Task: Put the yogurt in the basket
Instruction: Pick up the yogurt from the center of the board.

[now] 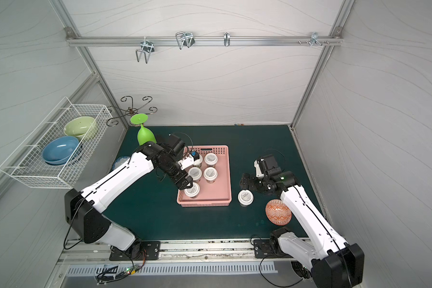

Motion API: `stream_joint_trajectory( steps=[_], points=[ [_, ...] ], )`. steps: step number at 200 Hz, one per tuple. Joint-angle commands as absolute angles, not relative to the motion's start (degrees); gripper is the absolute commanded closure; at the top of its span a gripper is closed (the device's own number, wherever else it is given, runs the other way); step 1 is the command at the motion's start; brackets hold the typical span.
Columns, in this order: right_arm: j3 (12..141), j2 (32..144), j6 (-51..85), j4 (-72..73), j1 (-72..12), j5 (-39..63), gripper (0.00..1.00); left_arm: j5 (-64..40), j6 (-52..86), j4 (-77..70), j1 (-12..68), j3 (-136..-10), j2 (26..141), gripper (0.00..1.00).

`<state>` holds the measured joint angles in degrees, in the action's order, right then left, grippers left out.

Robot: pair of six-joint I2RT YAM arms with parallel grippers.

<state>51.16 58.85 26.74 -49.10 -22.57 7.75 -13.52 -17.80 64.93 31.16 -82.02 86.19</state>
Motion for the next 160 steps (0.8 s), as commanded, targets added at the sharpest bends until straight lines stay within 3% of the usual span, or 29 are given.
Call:
stream_joint_trajectory(
  steps=[1,160],
  points=[
    [50.0,59.6,28.5,-50.8,-22.3,10.9,0.01,-11.9,-13.8,60.2,27.9,-80.0,82.3,0.01],
    [44.0,66.1,31.4,-48.4,-24.1,12.0,0.01,-7.4,-5.4,45.7,9.8,-55.8,67.7,0.01]
  ],
)
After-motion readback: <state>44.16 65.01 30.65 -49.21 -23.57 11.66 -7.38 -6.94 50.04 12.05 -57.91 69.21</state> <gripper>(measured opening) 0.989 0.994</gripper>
